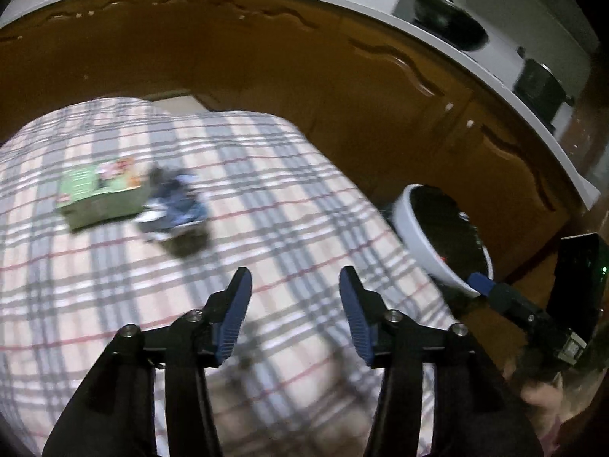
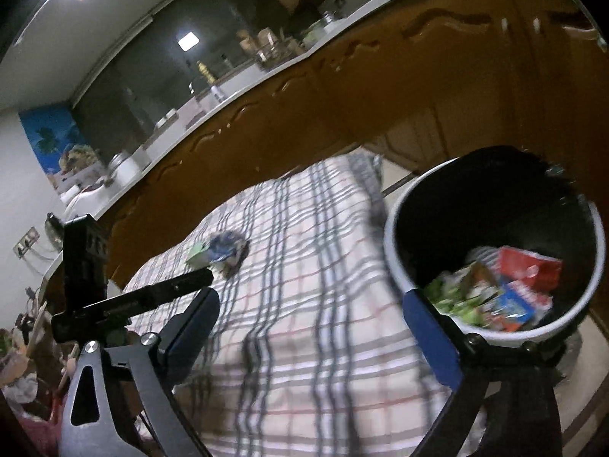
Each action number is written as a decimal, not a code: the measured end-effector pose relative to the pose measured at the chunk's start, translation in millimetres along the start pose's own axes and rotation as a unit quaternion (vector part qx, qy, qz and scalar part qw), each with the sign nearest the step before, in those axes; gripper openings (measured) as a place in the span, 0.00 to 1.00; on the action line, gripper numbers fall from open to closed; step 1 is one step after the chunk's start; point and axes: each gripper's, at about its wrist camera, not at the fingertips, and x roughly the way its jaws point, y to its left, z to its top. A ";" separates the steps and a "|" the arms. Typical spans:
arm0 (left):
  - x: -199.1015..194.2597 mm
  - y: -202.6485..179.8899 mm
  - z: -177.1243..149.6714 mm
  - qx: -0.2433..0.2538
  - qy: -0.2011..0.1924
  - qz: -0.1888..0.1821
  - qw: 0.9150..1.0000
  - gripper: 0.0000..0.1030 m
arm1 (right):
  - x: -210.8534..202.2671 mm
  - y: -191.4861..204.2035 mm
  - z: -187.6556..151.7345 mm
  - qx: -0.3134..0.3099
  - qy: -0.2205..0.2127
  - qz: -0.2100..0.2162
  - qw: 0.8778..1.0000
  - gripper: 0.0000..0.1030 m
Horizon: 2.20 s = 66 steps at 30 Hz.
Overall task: Collect trash
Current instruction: 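Move both tools toward the green milk carton and crumpled foil, then grasp the crumpled foil with the right tool while the left tool grasps the green milk carton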
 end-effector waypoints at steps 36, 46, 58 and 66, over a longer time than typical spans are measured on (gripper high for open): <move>-21.1 112.1 31.0 0.105 0.005 0.097 0.990 0.67 | 105.8 95.6 20.4 -0.047 0.055 0.067 0.995 0.84; 11.9 123.6 69.9 0.209 0.043 0.061 0.975 0.79 | 180.3 86.6 36.5 0.020 0.116 0.085 0.989 0.57; 53.6 119.9 68.3 0.260 0.074 0.098 0.958 0.70 | 211.8 79.5 30.4 0.039 0.148 0.083 0.985 0.10; 40.4 107.9 66.8 0.244 0.064 0.082 0.964 0.01 | 160.9 64.8 31.8 0.031 0.108 0.088 0.990 0.09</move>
